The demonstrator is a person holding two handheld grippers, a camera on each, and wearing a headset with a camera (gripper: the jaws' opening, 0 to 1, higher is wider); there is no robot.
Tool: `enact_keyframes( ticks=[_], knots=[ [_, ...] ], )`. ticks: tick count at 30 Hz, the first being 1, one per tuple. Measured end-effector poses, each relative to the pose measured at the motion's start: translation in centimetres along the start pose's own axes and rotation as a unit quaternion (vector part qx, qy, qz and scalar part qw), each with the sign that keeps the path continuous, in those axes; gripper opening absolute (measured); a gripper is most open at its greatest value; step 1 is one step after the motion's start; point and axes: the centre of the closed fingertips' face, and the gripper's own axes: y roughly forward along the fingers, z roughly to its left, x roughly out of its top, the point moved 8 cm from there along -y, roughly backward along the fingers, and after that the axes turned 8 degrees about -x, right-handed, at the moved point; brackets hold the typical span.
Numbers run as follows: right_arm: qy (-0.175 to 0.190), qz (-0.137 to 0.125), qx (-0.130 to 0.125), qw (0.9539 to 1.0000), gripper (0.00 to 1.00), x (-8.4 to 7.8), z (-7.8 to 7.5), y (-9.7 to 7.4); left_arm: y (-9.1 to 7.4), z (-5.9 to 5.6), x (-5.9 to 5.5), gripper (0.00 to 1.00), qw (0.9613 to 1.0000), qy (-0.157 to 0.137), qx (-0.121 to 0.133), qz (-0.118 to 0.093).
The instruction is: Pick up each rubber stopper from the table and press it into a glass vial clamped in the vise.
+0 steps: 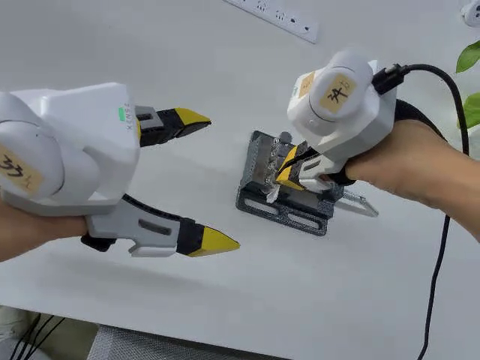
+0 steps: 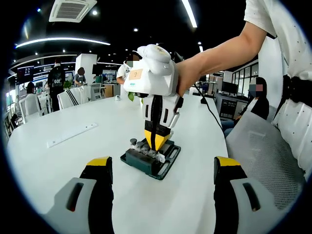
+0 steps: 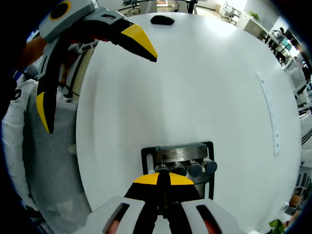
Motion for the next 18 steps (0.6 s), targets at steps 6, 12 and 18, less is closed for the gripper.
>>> enact_keyframes(
  ticks=[6, 12, 18],
  knots=[
    [-0.009, 0.017, 0.0, 0.9998, 0.0, 0.3, -0.1, 0.1, -0.1, -0.1, 0.1, 0.84, 1.0, 0.001, 0.001, -0.001],
    [-0.001, 0.021, 0.021, 0.9996, 0.0, 0.3, -0.5, 0.2, -0.1, -0.4, 0.4, 0.84, 1.0, 0.004, 0.0, -0.002],
    [0.004, 0.031, 0.038, 0.9988, 0.0, 0.6, -0.8, 0.2, -0.1, -0.7, 1.1, 0.83, 0.9999, 0.012, -0.004, -0.001]
  ],
)
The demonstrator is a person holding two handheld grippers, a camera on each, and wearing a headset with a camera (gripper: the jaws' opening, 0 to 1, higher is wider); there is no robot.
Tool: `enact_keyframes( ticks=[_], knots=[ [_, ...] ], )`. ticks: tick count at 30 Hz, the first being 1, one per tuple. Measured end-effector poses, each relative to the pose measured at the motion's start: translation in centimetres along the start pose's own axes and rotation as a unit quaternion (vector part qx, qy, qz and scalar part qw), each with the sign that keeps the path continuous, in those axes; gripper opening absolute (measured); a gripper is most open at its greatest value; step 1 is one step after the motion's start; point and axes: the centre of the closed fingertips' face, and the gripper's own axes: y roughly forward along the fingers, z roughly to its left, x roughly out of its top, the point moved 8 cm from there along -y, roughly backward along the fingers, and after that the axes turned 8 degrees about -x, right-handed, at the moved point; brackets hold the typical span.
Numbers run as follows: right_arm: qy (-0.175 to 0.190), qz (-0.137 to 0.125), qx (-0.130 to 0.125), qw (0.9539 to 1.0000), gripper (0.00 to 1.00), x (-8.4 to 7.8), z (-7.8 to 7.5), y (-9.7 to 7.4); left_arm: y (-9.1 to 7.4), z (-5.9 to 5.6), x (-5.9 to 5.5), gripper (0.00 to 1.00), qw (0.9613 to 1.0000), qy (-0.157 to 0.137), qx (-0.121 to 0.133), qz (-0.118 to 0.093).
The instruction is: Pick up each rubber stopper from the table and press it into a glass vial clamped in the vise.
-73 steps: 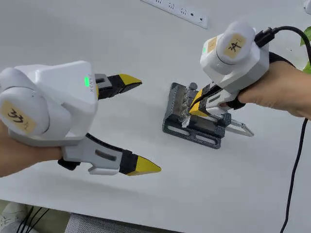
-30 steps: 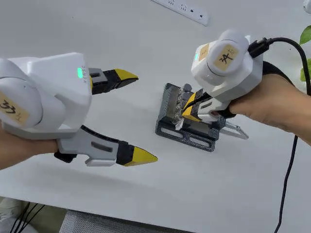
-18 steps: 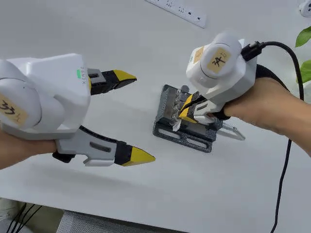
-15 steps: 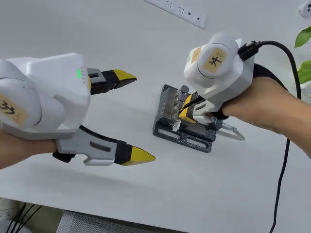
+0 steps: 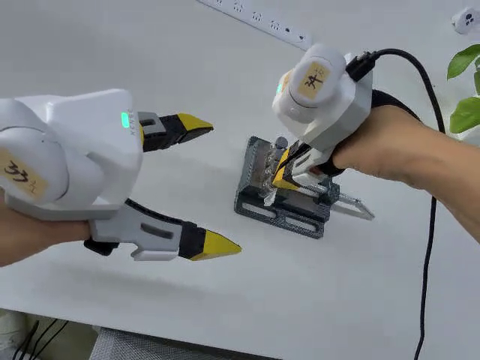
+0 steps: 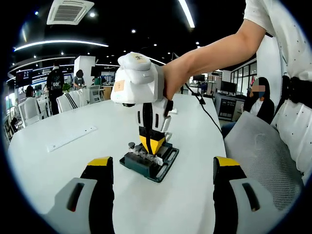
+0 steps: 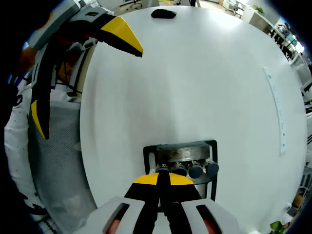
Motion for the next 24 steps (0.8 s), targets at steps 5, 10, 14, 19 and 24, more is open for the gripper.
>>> enact_keyframes(
  ticks=[5, 10, 14, 19, 24],
  knots=[
    [0.009, -0.005, 0.002, 0.9999, 0.0, -0.1, 0.1, -0.1, -0.4, 0.0, 0.5, 0.83, 1.0, -0.001, 0.003, -0.006],
    [0.002, -0.013, -0.003, 0.9999, 0.01, -0.2, 0.0, -0.3, -0.8, -0.4, 0.8, 0.83, 1.0, 0.003, 0.006, 0.001],
    [0.024, -0.038, -0.003, 0.999, 0.01, -0.6, 0.0, -0.3, -1.1, -0.6, 0.7, 0.83, 0.9999, 0.004, 0.012, 0.007],
    [0.046, -0.061, -0.004, 0.9971, 0.03, -1.4, 0.1, -0.6, -1.0, -0.8, 0.5, 0.83, 0.9998, 0.003, 0.015, 0.013],
    [0.062, -0.087, -0.015, 0.9942, 0.04, -2.1, 0.1, -1.2, -0.8, -0.8, 0.5, 0.83, 0.9996, 0.004, 0.015, 0.021]
  ],
)
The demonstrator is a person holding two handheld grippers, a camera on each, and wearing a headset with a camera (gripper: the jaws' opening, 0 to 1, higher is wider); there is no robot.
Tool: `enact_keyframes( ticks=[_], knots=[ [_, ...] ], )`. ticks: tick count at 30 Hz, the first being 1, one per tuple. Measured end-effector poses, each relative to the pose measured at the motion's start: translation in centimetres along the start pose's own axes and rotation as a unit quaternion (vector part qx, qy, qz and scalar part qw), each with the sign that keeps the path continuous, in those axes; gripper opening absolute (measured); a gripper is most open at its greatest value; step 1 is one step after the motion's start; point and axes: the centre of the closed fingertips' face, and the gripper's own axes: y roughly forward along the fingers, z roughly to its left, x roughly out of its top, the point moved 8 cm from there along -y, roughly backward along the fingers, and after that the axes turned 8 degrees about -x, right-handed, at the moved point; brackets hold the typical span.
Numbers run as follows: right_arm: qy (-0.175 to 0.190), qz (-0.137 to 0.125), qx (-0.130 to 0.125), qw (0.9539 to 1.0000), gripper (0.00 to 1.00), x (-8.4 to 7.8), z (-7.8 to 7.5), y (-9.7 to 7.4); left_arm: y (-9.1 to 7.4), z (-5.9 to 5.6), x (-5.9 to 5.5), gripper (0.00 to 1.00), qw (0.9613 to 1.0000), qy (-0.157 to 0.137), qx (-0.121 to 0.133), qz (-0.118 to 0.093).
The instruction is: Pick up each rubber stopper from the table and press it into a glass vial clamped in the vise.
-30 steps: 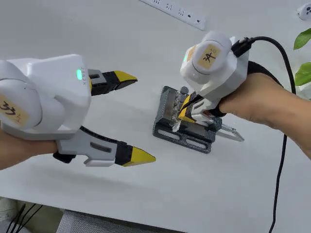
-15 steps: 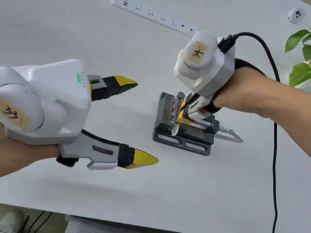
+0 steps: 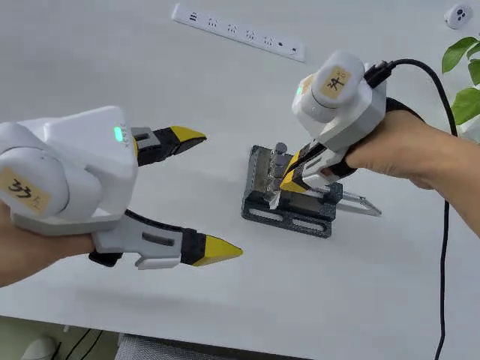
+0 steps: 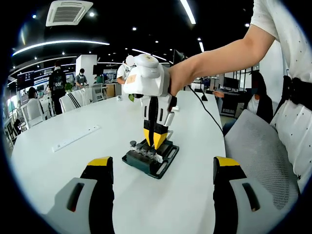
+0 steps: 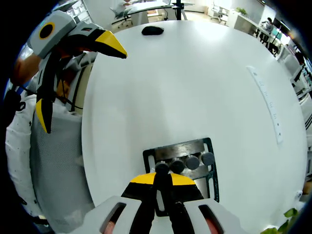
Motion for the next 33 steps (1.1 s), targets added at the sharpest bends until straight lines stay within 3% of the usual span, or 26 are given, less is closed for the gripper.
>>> enact_keyframes(
  ticks=[8, 16, 21, 24, 26, 28, 31, 33],
  knots=[
    [0.037, -0.051, -0.016, 0.9979, 0.08, -1.5, -0.1, -1.7, 0.4, 0.1, 0.2, 0.84, 0.9999, 0.005, 0.0, 0.012],
    [0.097, -0.112, -0.043, 0.988, 0.11, -4.6, 0.0, -3.1, 0.7, 0.5, 0.0, 0.87, 0.9997, 0.01, 0.006, 0.024],
    [0.152, -0.164, -0.054, 0.9732, 0.15, -6.9, 0.2, -3.2, 1.0, 0.7, -0.3, 0.92, 0.9994, 0.014, 0.007, 0.03],
    [0.171, -0.199, -0.06, 0.9631, 0.18, -8.4, 0.7, -3.3, 1.1, 0.9, -0.5, 0.95, 0.9994, 0.013, 0.009, 0.031],
    [0.173, -0.213, -0.063, 0.9595, 0.23, -9.0, 1.2, -3.5, 1.3, 1.0, -0.6, 0.98, 0.9994, 0.012, 0.012, 0.031],
    [0.183, -0.237, -0.069, 0.9515, 0.28, -9.8, 1.6, -3.5, 1.4, 1.1, -0.8, 0.99, 0.9994, 0.01, 0.011, 0.031],
    [0.183, -0.249, -0.071, 0.9485, 0.38, -11.2, 2.2, -3.3, 1.4, 1.2, -0.9, 0.99, 0.9995, 0.003, 0.012, 0.028],
    [0.191, -0.263, -0.068, 0.9431, 0.42, -12.0, 2.6, -3.2, 1.5, 1.2, -0.9, 0.99, 0.9996, -0.002, 0.014, 0.024]
  ],
)
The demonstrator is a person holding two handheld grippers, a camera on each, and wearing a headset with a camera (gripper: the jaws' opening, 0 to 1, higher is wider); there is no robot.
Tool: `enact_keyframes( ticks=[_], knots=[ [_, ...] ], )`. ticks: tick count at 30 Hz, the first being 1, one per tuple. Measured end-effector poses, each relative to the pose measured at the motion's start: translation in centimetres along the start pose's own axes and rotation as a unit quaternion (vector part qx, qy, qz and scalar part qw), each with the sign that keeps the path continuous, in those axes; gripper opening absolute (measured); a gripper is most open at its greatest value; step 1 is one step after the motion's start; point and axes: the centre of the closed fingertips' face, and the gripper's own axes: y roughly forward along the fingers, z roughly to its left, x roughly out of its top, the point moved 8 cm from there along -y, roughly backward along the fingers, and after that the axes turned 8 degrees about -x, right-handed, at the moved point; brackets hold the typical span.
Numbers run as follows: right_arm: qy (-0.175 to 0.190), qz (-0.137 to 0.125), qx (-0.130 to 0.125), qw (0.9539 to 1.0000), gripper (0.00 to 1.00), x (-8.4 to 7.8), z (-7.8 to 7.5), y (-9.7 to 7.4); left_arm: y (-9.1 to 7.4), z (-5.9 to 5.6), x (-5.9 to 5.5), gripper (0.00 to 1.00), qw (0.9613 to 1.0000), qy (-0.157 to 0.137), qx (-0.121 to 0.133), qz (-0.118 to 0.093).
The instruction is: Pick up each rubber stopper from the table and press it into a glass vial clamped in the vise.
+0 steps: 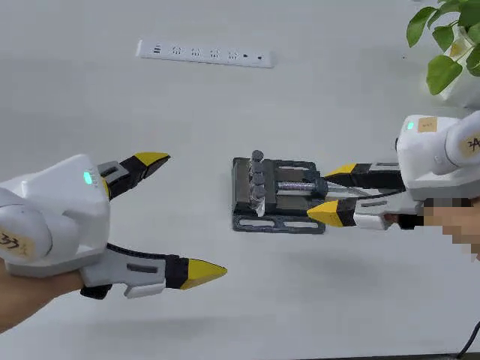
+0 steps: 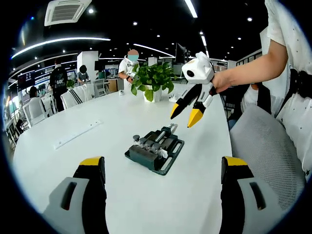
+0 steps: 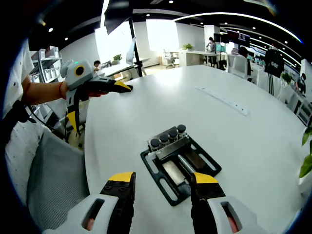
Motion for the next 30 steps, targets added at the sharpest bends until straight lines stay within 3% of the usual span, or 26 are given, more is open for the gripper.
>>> enact_keyframes(
  ticks=[8, 17, 22, 30],
  knots=[
    [0.016, -0.038, -0.001, 0.9991, 0.62, -2.1, 0.6, -1.0, 0.3, 0.1, -0.4, 0.99, 1.0, 0.001, 0.002, 0.009],
    [0.03, -0.076, 0.002, 0.9966, 0.78, -4.2, 0.6, -1.4, 0.7, 0.4, -1.2, 0.99, 0.9998, -0.008, 0.002, 0.021],
    [0.031, -0.085, 0.005, 0.9959, 0.82, -4.9, 0.7, -1.5, 1.2, 0.2, -1.6, 0.99, 0.9995, -0.008, 0.0, 0.032],
    [0.033, -0.092, 0.003, 0.9952, 0.86, -5.3, 0.8, -1.6, 1.4, 0.2, -1.6, 0.99, 0.9994, -0.013, 0.0, 0.032]
  ],
)
